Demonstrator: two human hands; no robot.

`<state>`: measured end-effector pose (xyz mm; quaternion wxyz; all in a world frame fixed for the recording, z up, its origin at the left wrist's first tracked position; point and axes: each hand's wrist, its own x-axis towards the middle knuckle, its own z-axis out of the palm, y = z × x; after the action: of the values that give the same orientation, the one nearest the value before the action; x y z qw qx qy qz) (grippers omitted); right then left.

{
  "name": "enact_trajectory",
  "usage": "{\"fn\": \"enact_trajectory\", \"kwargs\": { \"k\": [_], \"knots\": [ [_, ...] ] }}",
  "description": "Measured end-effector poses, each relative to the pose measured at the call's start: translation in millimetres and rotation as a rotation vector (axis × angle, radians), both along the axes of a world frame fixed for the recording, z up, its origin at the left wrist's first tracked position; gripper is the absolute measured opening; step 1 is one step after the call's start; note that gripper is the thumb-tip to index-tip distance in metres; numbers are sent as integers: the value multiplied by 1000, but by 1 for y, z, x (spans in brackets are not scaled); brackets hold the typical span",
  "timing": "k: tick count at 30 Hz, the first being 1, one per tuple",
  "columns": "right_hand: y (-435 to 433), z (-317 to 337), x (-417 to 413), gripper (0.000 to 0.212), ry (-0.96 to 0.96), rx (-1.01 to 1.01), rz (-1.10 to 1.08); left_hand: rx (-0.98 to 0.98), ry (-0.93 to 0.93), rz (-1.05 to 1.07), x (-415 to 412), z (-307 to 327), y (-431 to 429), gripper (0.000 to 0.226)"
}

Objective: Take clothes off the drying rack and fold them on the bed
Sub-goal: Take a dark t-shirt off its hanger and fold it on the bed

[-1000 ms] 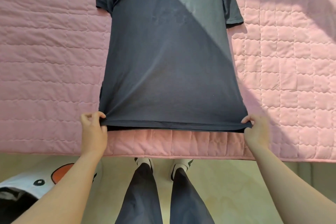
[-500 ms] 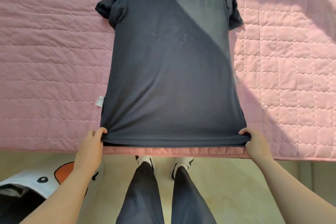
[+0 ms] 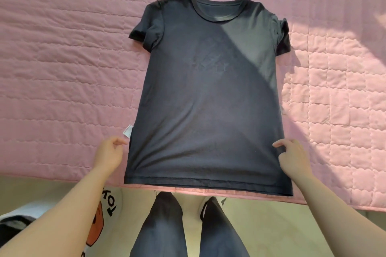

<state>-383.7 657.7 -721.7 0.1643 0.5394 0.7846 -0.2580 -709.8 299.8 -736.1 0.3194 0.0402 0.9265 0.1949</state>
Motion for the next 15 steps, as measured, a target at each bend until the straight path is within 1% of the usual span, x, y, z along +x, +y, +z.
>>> {"fn": "enact_trajectory", "kwargs": {
  "k": [4,8,12,15],
  "knots": [
    [2,-4,-81,40,157,-66,100,109,-97,96,-46,-16,47,25],
    [-12,-16,-156,38,231,-143,300,265,-198,178,-83,-35,94,36],
    [-19,-26,-232,37,257,-164,309,407,-233,315,-120,-41,142,36],
    [-18,-38,-288,38,300,-154,288,478,-314,384,-154,-53,170,35]
  ]
}}
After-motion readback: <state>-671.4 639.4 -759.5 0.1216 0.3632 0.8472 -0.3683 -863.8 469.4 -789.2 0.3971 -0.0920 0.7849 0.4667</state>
